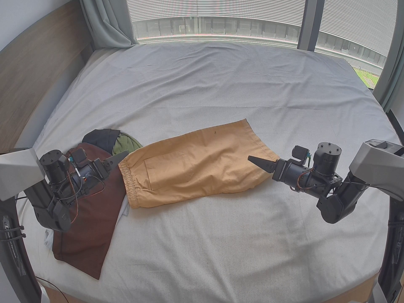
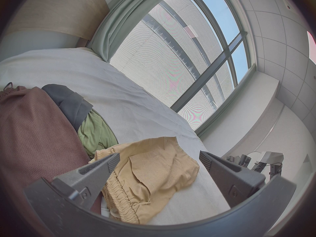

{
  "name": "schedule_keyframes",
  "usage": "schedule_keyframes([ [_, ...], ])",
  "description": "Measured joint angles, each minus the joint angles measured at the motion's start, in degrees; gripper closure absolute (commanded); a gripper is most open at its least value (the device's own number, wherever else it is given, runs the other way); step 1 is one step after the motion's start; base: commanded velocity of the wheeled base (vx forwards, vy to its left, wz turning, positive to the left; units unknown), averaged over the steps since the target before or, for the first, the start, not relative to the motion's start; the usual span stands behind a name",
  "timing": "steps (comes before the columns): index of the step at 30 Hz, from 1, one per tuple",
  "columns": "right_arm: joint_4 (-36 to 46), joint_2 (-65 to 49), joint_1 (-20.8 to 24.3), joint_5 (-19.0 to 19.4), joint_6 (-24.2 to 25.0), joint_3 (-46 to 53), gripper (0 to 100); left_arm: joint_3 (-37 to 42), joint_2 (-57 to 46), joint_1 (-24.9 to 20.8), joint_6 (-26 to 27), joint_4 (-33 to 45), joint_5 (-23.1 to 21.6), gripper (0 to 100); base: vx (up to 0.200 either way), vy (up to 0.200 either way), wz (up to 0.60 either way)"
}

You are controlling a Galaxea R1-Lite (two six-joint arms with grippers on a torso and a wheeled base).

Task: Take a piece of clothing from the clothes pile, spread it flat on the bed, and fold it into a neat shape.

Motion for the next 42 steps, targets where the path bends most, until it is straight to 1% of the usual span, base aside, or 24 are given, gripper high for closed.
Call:
schedule_keyframes([
  [4, -7.58, -0.30, 0.22, 0.09, 0.20, 5.61, 0, 0.21, -0.63, -0.17, 0.06, -0.02, 0.00, 0, 0.000, 0.000, 0.00],
  [6, -10.29, -0.40, 0.37, 0.11, 0.38, 7.89, 0, 0.32, -0.85, -0.23, 0.20, 0.00, 0.00, 0, 0.000, 0.000, 0.00],
  [8, -11.36, -0.55, 0.50, 0.13, 0.57, 9.24, 0, 0.40, -1.05, -0.34, 0.52, -0.05, 0.02, 0, 0.000, 0.000, 0.00],
  [12, -11.28, -1.16, 0.63, 0.11, 0.93, 10.56, 0, 0.63, -1.57, -0.76, 1.46, -0.02, 0.00, 0, 0.000, 0.000, 0.00],
  [27, -11.14, -0.40, 0.74, 0.11, 0.95, 10.79, 0, 1.23, -2.65, -1.77, 1.54, 0.00, 0.00, 0, 0.000, 0.000, 0.00],
  [35, -11.14, 3.01, 0.78, 0.11, 0.93, 10.01, 0, 1.37, -2.71, -1.83, 1.60, -0.02, 0.00, 0, 0.000, 0.000, 0.00],
  [42, -11.17, 8.25, 0.85, 0.02, 0.99, 7.23, 0, 1.40, -2.68, -1.88, 1.60, -0.02, 0.00, 0, 0.000, 0.000, 0.00],
])
